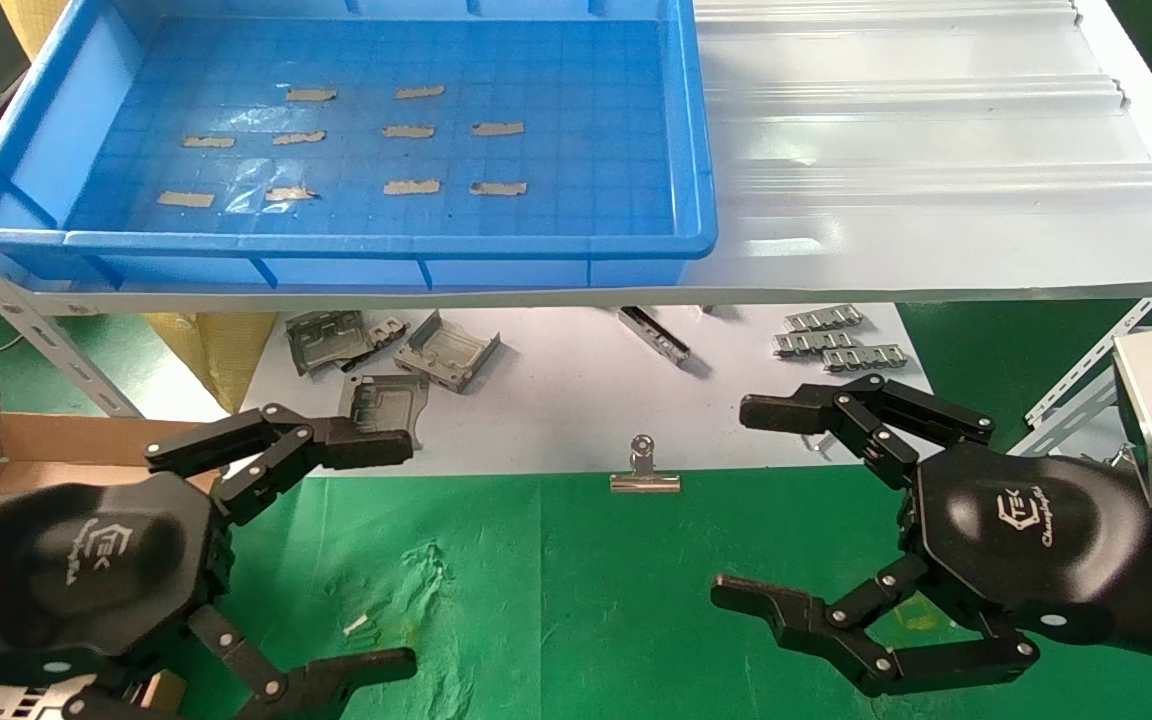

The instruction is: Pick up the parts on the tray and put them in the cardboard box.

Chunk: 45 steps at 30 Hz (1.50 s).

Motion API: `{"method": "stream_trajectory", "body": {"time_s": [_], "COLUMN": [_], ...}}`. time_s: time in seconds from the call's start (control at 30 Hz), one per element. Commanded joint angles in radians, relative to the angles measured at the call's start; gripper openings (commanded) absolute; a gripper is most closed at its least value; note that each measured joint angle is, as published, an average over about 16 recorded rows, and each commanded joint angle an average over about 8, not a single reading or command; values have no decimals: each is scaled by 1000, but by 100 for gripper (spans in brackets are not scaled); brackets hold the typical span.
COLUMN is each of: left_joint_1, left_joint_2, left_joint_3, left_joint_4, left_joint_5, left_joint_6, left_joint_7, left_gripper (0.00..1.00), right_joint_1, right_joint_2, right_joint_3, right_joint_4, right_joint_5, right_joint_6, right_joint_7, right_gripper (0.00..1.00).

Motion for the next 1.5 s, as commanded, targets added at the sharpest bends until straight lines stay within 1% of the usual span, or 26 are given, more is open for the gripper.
{"method": "stream_trajectory", "body": {"time_s": [0.03, 1.5], "left_joint_1": [0, 0], "left_joint_2": [0, 0], "left_joint_3": [0, 0], "left_joint_4": [0, 1], "left_joint_5": [0, 0], "left_joint_6": [0, 0], "left_joint_7": [0, 0], "left_gripper": [100, 100], "right_joint_1": [0, 0], "right_joint_2": [0, 0], "right_joint_3": [0, 0], "right_joint_4": [0, 0], "right_joint_5": [0, 0], "right_joint_6": [0, 0], "right_joint_7": [0, 0], "right_gripper": [100, 100]}}
